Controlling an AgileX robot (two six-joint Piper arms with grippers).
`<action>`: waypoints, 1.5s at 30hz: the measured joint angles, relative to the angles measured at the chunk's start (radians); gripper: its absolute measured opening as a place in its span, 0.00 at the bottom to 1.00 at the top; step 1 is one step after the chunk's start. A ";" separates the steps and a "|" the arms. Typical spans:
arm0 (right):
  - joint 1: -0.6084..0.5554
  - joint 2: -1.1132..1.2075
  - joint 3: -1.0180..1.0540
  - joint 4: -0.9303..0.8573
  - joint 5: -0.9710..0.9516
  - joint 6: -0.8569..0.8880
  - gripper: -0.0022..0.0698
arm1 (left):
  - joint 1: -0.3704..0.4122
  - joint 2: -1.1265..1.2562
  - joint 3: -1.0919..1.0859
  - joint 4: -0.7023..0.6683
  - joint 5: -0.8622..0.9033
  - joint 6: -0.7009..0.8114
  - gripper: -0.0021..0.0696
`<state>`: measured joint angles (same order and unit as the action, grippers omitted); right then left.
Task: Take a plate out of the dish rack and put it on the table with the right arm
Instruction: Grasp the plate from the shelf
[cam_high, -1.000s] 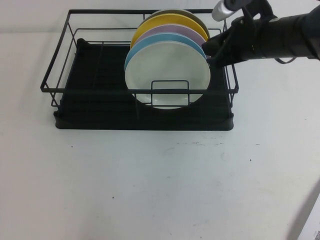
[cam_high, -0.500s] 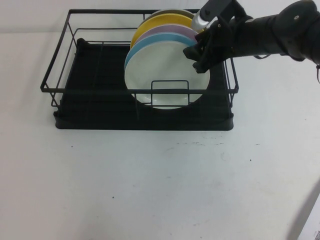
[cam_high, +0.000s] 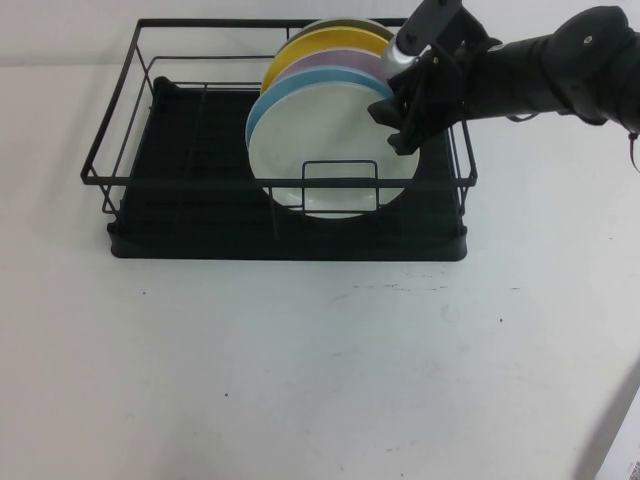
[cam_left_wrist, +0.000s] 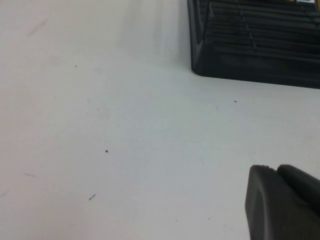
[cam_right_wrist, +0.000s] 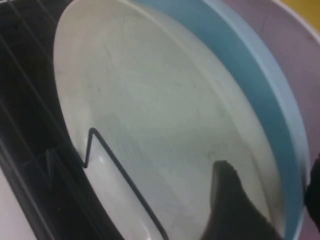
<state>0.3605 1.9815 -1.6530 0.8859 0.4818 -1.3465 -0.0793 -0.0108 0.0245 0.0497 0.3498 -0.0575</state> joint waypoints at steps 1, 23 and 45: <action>0.000 -0.005 0.000 -0.005 0.008 0.000 0.44 | 0.000 0.000 0.000 0.000 0.000 0.000 0.02; 0.000 -0.016 0.000 -0.033 0.076 -0.017 0.43 | 0.000 0.000 0.000 0.000 0.000 0.000 0.02; 0.000 0.038 0.000 -0.021 -0.009 -0.029 0.21 | 0.000 0.000 0.000 0.000 0.000 0.000 0.02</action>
<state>0.3605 2.0193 -1.6530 0.8645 0.4725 -1.3755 -0.0793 -0.0108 0.0245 0.0497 0.3498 -0.0575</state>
